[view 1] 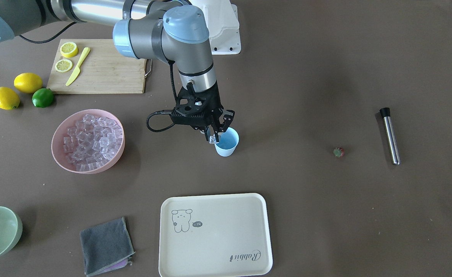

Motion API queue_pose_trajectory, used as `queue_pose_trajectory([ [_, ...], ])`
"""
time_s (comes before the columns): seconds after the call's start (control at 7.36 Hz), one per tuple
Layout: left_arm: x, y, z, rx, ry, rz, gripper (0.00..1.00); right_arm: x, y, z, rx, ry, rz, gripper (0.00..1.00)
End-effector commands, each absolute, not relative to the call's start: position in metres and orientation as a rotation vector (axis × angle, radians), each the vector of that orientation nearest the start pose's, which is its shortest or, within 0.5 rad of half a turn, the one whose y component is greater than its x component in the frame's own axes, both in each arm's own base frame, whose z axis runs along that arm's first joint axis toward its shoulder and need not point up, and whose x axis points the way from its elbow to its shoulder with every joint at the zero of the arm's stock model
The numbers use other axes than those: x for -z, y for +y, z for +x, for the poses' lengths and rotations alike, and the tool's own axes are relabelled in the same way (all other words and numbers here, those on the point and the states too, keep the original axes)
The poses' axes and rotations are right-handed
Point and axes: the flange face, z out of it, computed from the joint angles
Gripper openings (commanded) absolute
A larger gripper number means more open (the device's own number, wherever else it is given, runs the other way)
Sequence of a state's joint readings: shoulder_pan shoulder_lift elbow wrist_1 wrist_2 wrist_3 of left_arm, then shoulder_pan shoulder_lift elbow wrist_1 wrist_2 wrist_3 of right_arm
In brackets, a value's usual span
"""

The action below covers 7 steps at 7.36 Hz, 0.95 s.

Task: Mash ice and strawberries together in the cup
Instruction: 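Carry the ice cube with the right gripper over the blue cup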

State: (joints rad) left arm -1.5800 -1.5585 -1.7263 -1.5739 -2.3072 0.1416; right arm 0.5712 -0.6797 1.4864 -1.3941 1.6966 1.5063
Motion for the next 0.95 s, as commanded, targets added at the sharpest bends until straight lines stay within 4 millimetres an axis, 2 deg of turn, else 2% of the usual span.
queue_pose_trajectory([
  [0.0,-0.592,-0.492,-0.071,-0.178,0.724,0.191,0.98,-0.111,-0.507,-0.577,-0.436,-1.004,0.217,0.12],
  [0.27,-0.593,-0.49,-0.071,-0.177,0.724,0.188,0.99,-0.115,-0.499,-0.591,-0.425,-1.009,0.228,0.15],
  [0.41,-0.593,-0.49,-0.071,-0.176,0.724,0.188,0.98,-0.114,-0.494,-0.593,-0.42,-1.013,0.224,0.28],
  [0.68,-0.594,-0.492,-0.071,-0.175,0.724,0.186,0.98,-0.115,-0.485,-0.596,-0.399,-1.017,0.214,0.3],
  [0.81,-0.594,-0.492,-0.071,-0.175,0.724,0.186,0.99,-0.115,-0.484,-0.596,-0.399,-1.017,0.214,0.75],
])
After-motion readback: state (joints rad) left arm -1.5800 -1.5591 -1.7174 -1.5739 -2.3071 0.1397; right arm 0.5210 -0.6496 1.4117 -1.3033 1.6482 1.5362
